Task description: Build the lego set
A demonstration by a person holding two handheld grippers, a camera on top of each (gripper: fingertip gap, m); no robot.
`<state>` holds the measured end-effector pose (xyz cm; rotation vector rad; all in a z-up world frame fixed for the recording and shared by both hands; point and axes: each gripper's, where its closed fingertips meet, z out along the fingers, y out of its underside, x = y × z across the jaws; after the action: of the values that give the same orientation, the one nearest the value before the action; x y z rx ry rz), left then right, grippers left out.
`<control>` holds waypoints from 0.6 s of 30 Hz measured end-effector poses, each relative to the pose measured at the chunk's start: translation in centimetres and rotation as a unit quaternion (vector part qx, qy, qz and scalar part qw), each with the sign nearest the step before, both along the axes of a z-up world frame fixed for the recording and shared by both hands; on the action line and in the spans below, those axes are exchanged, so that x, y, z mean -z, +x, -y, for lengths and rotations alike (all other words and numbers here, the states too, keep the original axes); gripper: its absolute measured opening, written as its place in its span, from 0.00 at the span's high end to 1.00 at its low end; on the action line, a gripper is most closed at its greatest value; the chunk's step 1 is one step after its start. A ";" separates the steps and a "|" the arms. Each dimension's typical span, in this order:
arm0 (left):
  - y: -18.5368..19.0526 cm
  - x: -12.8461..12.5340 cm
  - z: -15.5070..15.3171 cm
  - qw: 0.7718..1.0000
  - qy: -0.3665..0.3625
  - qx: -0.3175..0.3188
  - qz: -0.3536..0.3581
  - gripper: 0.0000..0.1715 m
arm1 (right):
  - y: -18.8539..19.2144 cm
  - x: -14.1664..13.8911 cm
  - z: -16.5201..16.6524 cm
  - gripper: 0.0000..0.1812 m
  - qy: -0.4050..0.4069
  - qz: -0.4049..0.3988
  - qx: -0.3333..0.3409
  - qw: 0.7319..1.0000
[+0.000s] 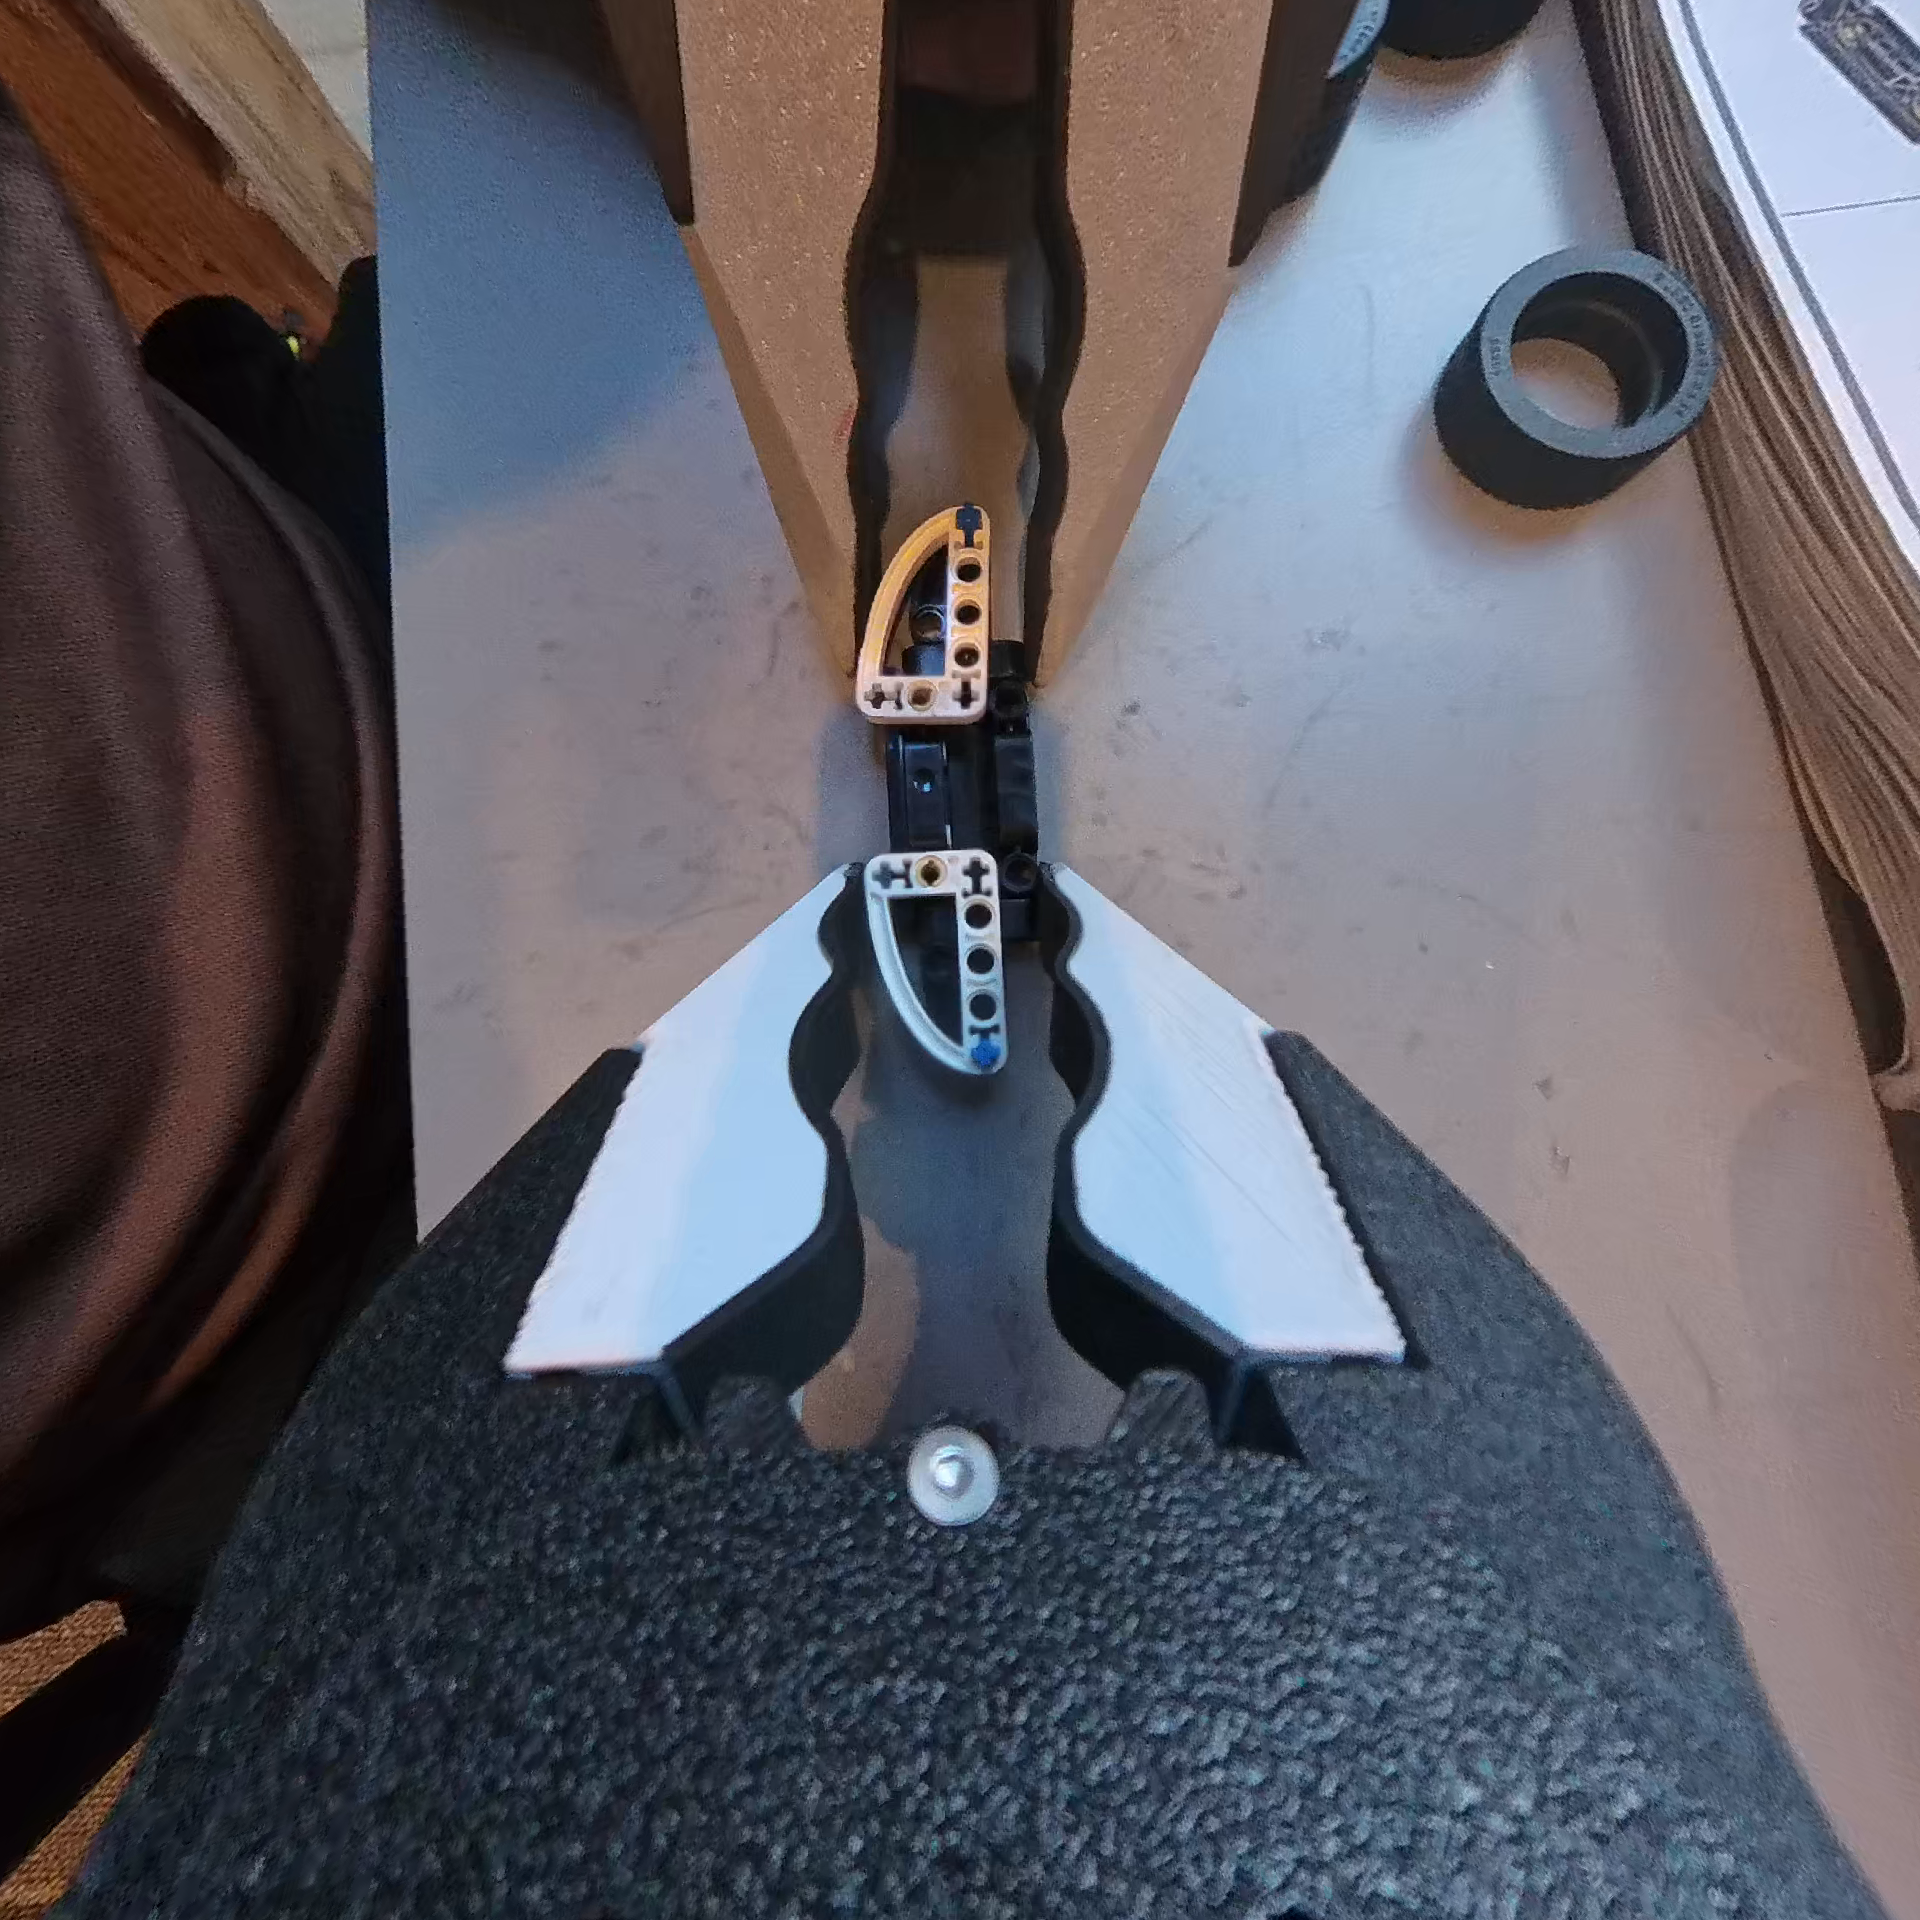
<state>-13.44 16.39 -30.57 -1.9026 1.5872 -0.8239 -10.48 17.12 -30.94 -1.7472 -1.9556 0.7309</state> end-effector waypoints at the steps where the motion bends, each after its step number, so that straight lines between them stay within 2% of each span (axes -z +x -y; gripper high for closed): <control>1: 0.0 0.0 0.1 1.000 0.003 0.002 0.000 0.83 | 0.0 0.0 0.1 0.82 0.001 -0.001 -0.006 1.000; 7: -0.3 0.0 0.2 1.000 0.005 0.004 0.000 0.83 | -0.3 0.0 0.2 0.82 0.009 -0.003 -0.024 1.000; 10: -0.5 -0.1 -0.1 1.000 -0.001 -0.010 0.000 0.83 | -0.5 -0.1 0.0 0.82 -0.008 -0.004 -0.001 1.000; 11: -0.6 -0.2 -0.4 1.000 0.008 -0.016 0.001 0.80 | -0.5 -0.1 -0.2 0.82 -0.015 -0.005 0.012 1.000; 12: -0.7 -0.4 -0.5 0.999 0.024 -0.021 0.006 0.72 | -0.5 -0.2 -0.6 0.82 -0.021 -0.005 0.027 0.999; 13: -0.9 -0.7 -0.9 0.998 0.048 -0.029 0.010 0.69 | -0.4 -0.4 -0.9 0.83 -0.031 -0.008 0.043 0.999; 16: -1.0 -1.7 -1.4 0.993 0.116 -0.030 0.018 0.72 | -0.3 -1.5 -0.6 0.83 -0.109 -0.028 0.069 0.991; 18: -0.8 -1.6 -1.3 0.988 0.152 -0.018 0.006 0.78 | -0.4 -2.2 -0.5 0.83 -0.155 -0.046 0.086 0.983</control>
<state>-14.26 17.67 -28.97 -1.6995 1.5670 -0.5415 -10.92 17.67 -28.77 -1.9918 -1.6727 1.0793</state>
